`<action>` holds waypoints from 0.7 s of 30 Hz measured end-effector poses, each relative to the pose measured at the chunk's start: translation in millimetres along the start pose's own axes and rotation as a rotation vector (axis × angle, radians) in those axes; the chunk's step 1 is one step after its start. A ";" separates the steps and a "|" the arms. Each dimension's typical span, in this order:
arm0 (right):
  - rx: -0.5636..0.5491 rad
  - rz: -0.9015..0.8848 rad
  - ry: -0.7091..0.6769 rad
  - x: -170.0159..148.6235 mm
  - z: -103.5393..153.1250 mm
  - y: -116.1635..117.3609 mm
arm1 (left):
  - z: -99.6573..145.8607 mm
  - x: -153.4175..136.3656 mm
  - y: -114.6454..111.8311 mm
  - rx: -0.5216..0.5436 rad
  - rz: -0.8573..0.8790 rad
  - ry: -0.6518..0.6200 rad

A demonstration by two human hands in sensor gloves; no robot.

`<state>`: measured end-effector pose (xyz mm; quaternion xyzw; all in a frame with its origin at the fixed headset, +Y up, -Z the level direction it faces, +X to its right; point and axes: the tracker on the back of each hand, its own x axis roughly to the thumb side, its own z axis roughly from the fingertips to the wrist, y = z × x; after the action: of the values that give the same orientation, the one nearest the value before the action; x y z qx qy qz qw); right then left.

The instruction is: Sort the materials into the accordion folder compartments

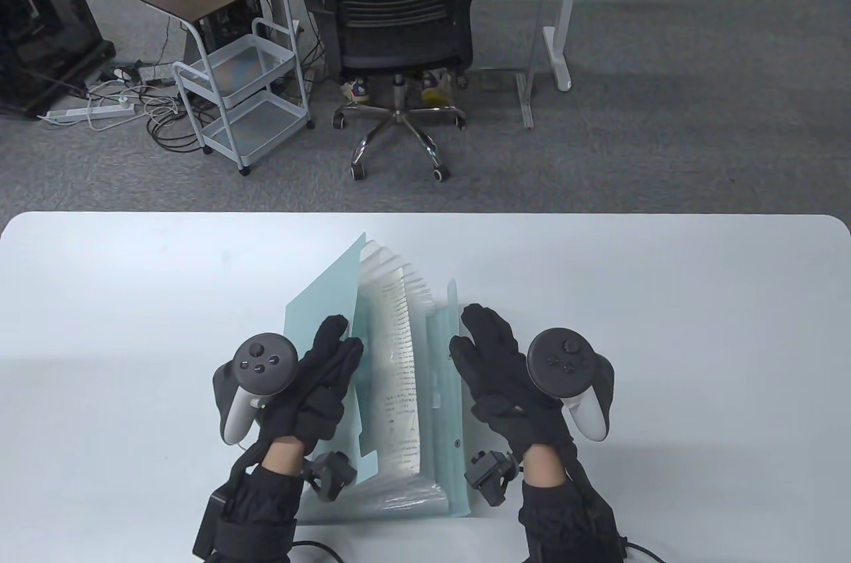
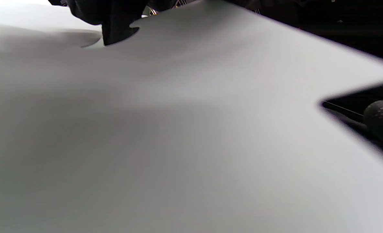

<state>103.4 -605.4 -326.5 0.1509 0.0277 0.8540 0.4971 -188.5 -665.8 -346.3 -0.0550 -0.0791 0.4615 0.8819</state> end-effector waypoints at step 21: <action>-0.012 -0.011 -0.007 -0.6 0.8 -1.7 | -5.1 -0.3 -21.2 -0.019 -0.050 0.001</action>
<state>105.4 -605.1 -326.2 0.1509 0.0216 0.8508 0.5029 -170.6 -678.2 -347.7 -0.0618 -0.0845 0.4386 0.8926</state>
